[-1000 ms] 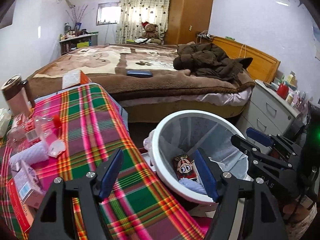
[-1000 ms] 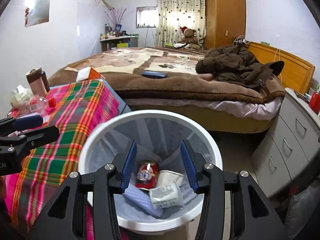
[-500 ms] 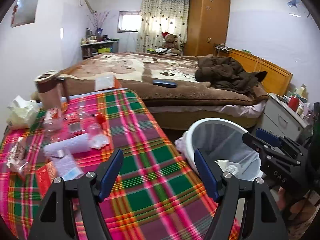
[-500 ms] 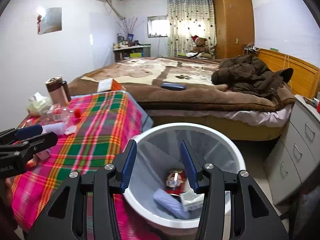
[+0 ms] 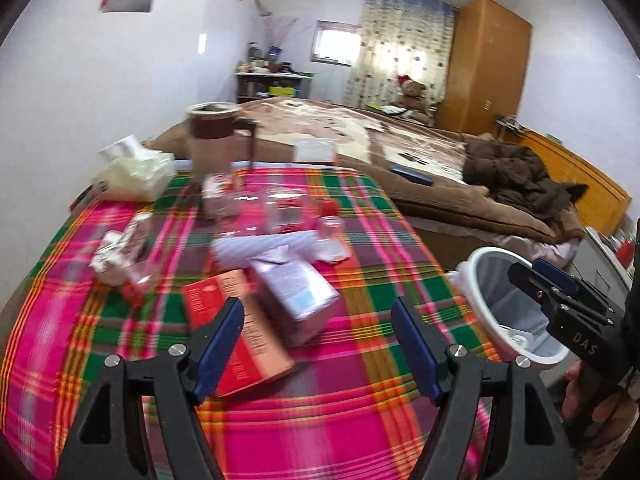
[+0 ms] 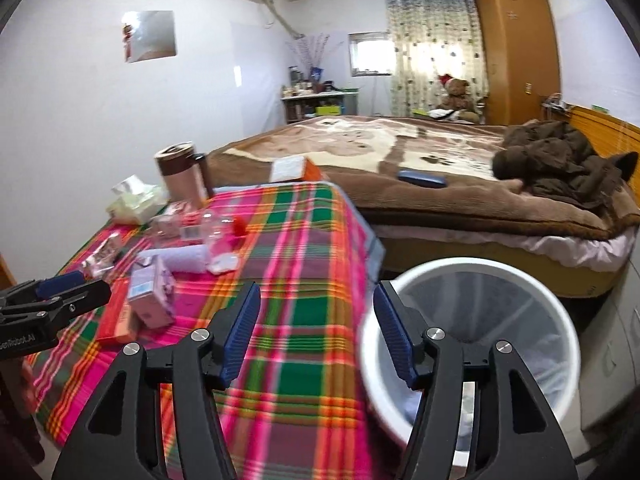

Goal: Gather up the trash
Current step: 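Move both open grippers back over the cluttered table, then move the left gripper to the red Cilostazol box while the right gripper grasps the purple carton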

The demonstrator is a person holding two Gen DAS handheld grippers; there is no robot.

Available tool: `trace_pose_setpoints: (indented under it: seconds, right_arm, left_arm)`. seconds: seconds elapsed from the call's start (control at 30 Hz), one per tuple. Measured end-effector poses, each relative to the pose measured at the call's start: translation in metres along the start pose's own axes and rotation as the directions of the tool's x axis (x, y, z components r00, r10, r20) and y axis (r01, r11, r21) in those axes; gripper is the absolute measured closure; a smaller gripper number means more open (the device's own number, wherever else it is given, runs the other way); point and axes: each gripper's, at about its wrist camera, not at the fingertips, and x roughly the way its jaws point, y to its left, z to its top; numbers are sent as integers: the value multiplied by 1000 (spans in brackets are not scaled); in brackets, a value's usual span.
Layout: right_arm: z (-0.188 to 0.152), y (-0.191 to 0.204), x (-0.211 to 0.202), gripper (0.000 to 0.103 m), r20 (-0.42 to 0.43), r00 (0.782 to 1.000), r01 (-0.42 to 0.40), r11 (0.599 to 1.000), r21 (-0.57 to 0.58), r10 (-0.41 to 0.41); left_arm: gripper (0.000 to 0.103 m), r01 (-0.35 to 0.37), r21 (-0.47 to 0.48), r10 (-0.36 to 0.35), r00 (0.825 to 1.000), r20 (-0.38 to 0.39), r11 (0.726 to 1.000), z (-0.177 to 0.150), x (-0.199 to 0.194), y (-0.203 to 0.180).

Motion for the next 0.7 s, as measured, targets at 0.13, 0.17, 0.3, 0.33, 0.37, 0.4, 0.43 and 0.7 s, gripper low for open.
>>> trace_pose_setpoints:
  seconds: [0.13,0.17,0.3,0.33,0.37,0.4,0.43,0.7]
  right_arm:
    - [1,16,9,41,-23,999,-50,999,-18,49]
    - [1,21,12,41,-27,998,-60,998,-22,60]
    - [3,37,22,41,-49,993,-111,993,-33,109]
    - [3,41,24,41,-53,992,-114,993,-35,112]
    - [3,44,27,41,-57,992,-119,992,-38,117]
    - [4,48,29,41,-61,991,-125,991,-41,122]
    - [4,52,32,41,-67,990,-131,990,-45,127]
    - [9,87,51,41,-127,964,-242,968,-68,232]
  left_arm:
    - [25,-48,-37,47,999,-15,998,-5,-1,22]
    - [25,-61,-41,60,998,-17,997,-7,-1,26]
    - [25,-86,-53,84,996,-34,995,-12,3,37]
    - [25,-86,-63,83,996,-39,994,-14,3,42]
    - [25,-90,-67,87,995,-41,994,-15,3,44]
    - [25,-94,-66,91,995,-43,993,-16,4,46]
    - [25,-95,-68,92,995,-47,993,-17,5,48]
    - [25,-107,-89,100,991,-85,990,-27,11,63]
